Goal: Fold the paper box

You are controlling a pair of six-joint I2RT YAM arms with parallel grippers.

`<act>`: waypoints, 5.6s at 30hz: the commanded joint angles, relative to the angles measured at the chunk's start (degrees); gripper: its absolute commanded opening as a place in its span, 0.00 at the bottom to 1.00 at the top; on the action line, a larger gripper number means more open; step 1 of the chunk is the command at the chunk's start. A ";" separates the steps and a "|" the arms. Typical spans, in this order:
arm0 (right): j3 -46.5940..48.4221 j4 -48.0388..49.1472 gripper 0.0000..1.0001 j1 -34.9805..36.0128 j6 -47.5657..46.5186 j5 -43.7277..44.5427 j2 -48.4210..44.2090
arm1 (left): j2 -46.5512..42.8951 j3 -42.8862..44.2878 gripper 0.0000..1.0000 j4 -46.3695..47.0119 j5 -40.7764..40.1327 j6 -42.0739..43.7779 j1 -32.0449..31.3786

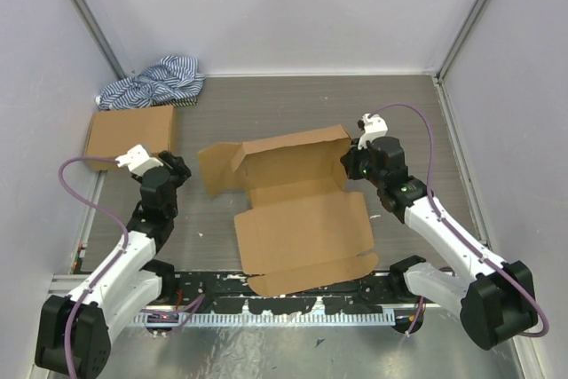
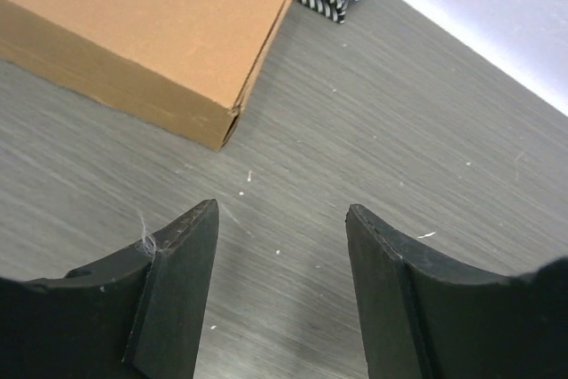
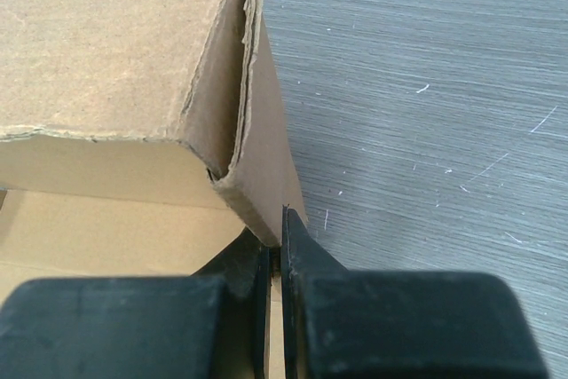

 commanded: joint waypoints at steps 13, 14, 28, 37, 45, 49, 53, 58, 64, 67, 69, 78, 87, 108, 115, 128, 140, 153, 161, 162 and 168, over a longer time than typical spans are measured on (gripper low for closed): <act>1.35 5.59 0.01 -1.92 0.25 -13.23 -1.01 | -0.87 -8.40 0.61 29.11 24.35 2.69 0.36; 1.46 5.56 0.01 -1.93 0.28 -13.39 -0.39 | -0.97 -8.40 0.61 29.69 26.34 2.54 0.35; 3.50 4.91 0.01 -1.95 0.38 -12.10 3.30 | -6.90 -9.00 0.55 25.83 50.10 -1.63 0.33; 3.69 4.91 0.01 -1.95 0.90 -12.77 3.56 | -7.23 -11.21 0.53 25.15 55.08 -3.18 -1.48; 3.82 4.78 0.01 -1.91 0.84 -13.13 3.77 | -7.63 -11.05 0.51 24.38 53.56 -4.02 -7.38; 3.78 4.60 0.01 -1.92 0.79 -12.88 3.88 | -8.85 -9.39 0.50 21.03 50.74 -2.41 -12.22; 3.77 4.50 0.01 -1.95 0.79 -12.95 3.58 | -9.56 -8.66 0.50 17.38 47.44 0.12 -15.64; 3.58 4.47 0.01 -1.89 0.98 -13.79 2.88 | -8.15 -7.81 0.50 15.76 43.20 3.07 -16.28; 3.69 2.85 0.01 -1.96 0.93 -11.36 2.95 | -8.77 -4.86 0.48 12.10 40.28 5.22 -16.35; 3.40 3.02 0.01 -1.88 1.93 -11.09 3.18 | -9.03 -3.74 0.46 10.33 39.02 5.90 -16.48; 2.91 3.47 0.01 -1.78 3.07 -11.04 3.36 | -8.75 -3.08 0.45 9.96 38.43 5.90 -16.79; 1.11 4.26 0.01 0.14 5.73 -7.45 1.37 | -1.25 0.94 0.40 8.57 32.94 8.08 -21.51; 1.27 3.28 0.01 0.70 6.11 -5.01 -0.13 | 1.89 6.61 0.38 0.34 20.31 10.97 -25.74; 1.31 4.89 0.01 4.79 8.04 -2.55 0.39 | 13.38 11.35 0.43 3.83 4.65 12.70 -28.87; 2.00 5.02 0.01 7.86 8.51 0.07 1.79 | 17.85 12.81 0.36 4.33 1.22 13.78 -28.92; 5.92 0.53 0.01 14.85 13.86 12.42 6.22 | 22.71 24.06 0.00 -17.80 -21.52 6.46 -32.44; 9.26 -2.78 0.01 15.81 16.54 17.79 8.99 | 20.17 22.50 0.38 -17.71 -19.18 7.64 -34.41; 14.38 -7.57 0.01 15.85 19.56 18.58 15.64 | 9.00 23.13 0.58 -28.34 -12.46 5.78 -34.39; 16.51 -9.23 0.13 15.80 19.38 19.53 19.98 | -4.84 23.72 0.55 -34.69 -5.50 5.71 -34.50; 16.86 -9.46 0.22 15.85 19.30 19.76 20.87 | -5.50 24.79 0.54 -36.76 -5.76 5.73 -34.44; 20.81 -12.72 0.67 15.82 19.05 23.88 23.37 | -4.50 34.41 0.54 -52.60 -7.94 5.51 -34.43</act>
